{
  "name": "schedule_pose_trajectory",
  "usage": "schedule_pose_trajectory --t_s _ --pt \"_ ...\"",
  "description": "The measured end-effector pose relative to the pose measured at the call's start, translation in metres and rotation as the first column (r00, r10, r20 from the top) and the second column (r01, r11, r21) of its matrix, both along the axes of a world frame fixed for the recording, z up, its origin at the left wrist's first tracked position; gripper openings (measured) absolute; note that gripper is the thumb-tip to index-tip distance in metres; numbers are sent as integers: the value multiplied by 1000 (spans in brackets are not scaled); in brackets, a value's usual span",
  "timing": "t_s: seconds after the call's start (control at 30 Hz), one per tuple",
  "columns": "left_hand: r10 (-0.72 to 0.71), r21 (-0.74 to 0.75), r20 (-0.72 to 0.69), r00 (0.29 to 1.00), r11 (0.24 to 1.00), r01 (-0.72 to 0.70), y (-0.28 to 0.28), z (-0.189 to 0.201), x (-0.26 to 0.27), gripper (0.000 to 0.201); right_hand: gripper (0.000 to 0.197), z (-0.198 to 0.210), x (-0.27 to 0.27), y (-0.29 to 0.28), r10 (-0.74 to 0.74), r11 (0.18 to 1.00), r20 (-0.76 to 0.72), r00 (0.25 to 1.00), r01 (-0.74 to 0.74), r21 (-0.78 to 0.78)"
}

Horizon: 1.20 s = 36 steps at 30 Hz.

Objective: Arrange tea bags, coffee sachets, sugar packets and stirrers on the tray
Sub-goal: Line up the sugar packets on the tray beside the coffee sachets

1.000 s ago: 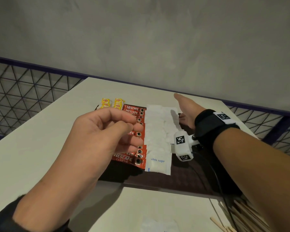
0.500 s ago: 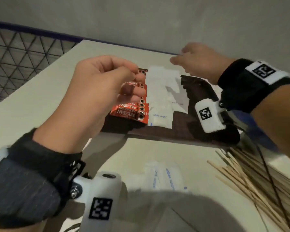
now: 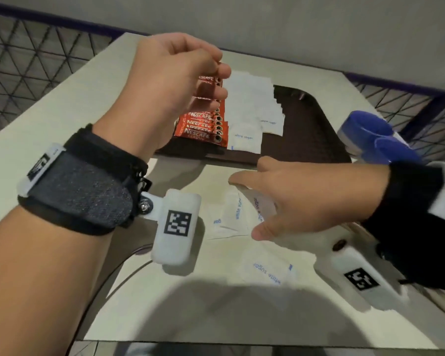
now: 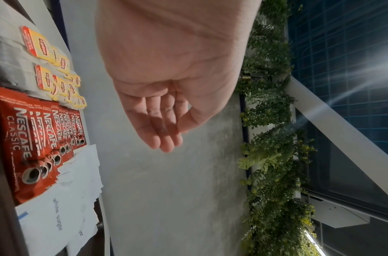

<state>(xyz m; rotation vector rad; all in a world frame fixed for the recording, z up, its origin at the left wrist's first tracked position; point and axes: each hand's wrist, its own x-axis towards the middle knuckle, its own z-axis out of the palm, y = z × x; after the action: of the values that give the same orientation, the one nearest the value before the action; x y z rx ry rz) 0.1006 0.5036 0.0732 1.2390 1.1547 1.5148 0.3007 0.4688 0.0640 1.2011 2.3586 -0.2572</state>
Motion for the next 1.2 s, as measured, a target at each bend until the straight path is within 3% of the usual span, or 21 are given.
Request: schedule_pose_trajectory --t_s 0.1,0.3,0.37,0.43,0.5,0.57,0.6,0.67,0.73,0.87,0.97,1.07,1.2 --pt "-17 -8 -20 1000 1000 17 -1 1 2 15 77 -1 -2 7 -46 996 -160 986 33 -84" --pt "-52 -46 -15 999 998 51 -1 1 2 14 32 -3 -6 9 -73 997 -363 929 62 -41" --pt "-75 -68 2 997 995 75 0 2 1 12 24 6 0 12 -125 992 -476 870 96 -86" --pt "-106 -102 -3 994 989 105 1 1 3 9 25 15 9 16 -280 959 -664 693 175 -222" --pt "-157 -136 -13 988 979 154 -1 0 6 11 25 17 15 21 -450 892 -824 344 223 -394" --pt "-232 -158 -20 973 961 226 -3 -3 11 18 23 15 13 27 -527 833 -850 -5 192 -518" --pt "-270 -158 -20 963 952 263 -6 -4 15 20 23 13 11 29 -536 819 -836 -115 166 -549" --pt "-310 -145 4 951 941 307 -9 -7 24 16 29 7 4 34 -522 815 -820 -235 148 -561" --pt "-292 -138 53 955 945 296 -9 -12 30 8 37 1 -1 38 -490 821 -822 -290 163 -547" --pt "-225 -158 160 961 955 250 -5 -19 34 8 45 -9 -2 40 -473 833 -828 -301 154 -531" --pt "-211 -144 220 952 959 245 -5 -20 36 16 37 -12 6 38 -539 809 -770 -342 44 -586" --pt "-214 -110 196 957 965 238 -9 -19 41 11 29 -13 12 37 -538 814 -761 -362 11 -580" --pt "-213 -64 153 965 972 224 -12 -19 44 8 28 -13 12 36 -463 847 -799 -384 72 -526"
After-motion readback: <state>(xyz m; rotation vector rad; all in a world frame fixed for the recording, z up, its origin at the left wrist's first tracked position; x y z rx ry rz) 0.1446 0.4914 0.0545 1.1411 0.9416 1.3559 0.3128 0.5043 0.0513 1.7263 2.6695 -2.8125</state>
